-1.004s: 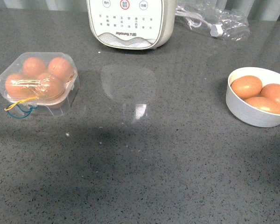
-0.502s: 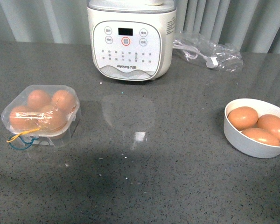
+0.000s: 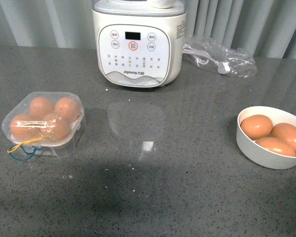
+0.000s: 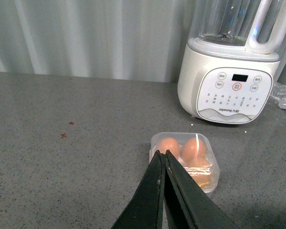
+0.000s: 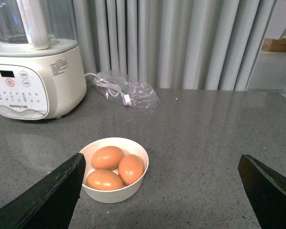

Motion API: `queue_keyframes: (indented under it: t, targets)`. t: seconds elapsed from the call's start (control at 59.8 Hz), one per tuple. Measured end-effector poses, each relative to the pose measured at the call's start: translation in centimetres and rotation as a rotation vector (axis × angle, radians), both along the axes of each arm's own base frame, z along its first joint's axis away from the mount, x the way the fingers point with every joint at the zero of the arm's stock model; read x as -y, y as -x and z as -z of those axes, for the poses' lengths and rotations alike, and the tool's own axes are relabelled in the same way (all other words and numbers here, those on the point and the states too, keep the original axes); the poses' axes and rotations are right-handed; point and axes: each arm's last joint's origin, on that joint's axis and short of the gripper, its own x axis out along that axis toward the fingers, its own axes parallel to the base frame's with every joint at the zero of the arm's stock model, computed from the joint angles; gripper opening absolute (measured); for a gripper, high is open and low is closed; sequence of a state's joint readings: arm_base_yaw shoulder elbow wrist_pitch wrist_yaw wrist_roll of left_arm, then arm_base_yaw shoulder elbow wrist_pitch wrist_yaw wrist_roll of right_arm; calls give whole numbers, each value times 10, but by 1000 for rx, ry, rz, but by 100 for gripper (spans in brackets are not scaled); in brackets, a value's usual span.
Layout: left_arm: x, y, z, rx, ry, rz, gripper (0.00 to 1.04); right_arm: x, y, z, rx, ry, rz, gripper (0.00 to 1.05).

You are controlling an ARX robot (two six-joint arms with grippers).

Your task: Put egg into box

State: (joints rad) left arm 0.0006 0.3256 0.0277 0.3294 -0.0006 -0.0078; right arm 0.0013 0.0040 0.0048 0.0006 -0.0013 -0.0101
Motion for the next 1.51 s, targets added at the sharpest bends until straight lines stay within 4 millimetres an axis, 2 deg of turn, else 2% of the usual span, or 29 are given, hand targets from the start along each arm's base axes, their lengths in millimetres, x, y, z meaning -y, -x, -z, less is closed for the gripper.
queue_keyframes:
  t: [0.502,0.652,0.937,1.438,1.505]
  targets:
    - [0,11,0,0,0,0,4,0,0,0,0,0,0,97]
    - [0,21,4,-14,0,0,4,0,0,0,0,0,0,97]
    - [0,22,4,-6,0,0,4,0,0,0,0,0,0,97]
    - [0,22,4,-6,0,0,90,0,0,0,0,0,0,97]
    - [0,22,4,-6,-1,0,100,0,0,0,0,0,0,97]
